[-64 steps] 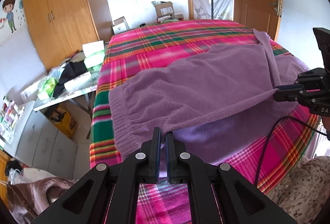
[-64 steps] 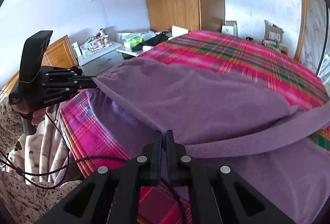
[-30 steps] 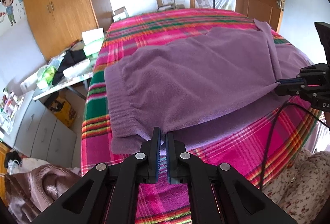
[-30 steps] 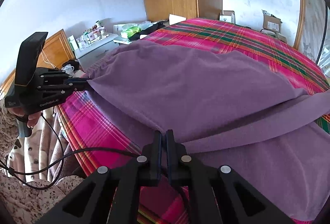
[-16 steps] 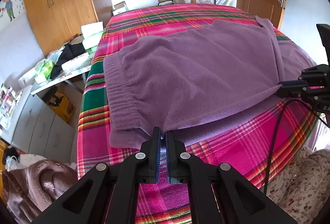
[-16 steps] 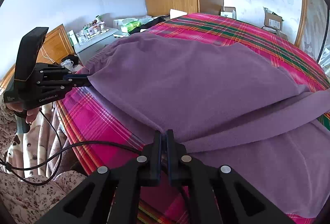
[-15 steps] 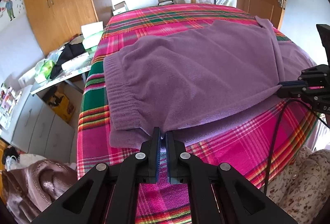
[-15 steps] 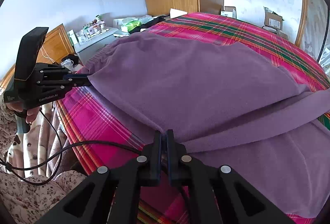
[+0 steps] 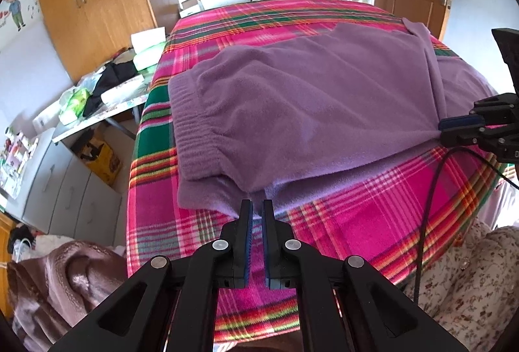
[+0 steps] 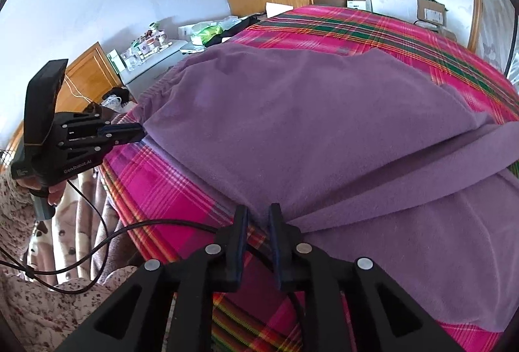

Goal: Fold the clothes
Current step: 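Open both grippers and withdraw them from the folded sweatpants, then grasp the edge of the folded sweatpants with the right gripper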

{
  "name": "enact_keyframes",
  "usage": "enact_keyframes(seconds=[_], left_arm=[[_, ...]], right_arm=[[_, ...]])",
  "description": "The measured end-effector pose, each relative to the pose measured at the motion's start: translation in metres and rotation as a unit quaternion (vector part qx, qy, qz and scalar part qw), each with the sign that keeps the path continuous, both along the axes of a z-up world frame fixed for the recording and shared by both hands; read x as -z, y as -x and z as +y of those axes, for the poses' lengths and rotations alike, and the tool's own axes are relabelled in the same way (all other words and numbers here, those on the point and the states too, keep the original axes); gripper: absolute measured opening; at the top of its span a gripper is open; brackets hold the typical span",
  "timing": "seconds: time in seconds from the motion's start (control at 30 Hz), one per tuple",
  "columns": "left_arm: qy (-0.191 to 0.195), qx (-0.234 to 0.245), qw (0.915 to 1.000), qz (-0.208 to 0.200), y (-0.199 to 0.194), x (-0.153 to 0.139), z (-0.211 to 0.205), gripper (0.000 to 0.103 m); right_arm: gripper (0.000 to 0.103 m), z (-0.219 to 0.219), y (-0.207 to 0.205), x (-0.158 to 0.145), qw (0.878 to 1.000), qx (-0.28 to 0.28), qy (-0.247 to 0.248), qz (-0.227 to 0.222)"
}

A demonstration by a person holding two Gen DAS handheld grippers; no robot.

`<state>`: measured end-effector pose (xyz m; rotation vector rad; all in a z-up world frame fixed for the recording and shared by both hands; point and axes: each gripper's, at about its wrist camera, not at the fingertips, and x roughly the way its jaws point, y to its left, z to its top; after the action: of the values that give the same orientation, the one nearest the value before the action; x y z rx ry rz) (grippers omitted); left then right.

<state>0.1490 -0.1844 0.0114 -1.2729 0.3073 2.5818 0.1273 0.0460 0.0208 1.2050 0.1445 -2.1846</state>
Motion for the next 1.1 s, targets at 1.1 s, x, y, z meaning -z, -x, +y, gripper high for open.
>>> enact_keyframes(seconds=[1.1], left_arm=[[-0.194,0.155,0.9684,-0.023,0.040,-0.019,0.153,0.015]], right_arm=[[0.015,0.239,-0.044,-0.071,0.928,0.321,-0.180,0.052]])
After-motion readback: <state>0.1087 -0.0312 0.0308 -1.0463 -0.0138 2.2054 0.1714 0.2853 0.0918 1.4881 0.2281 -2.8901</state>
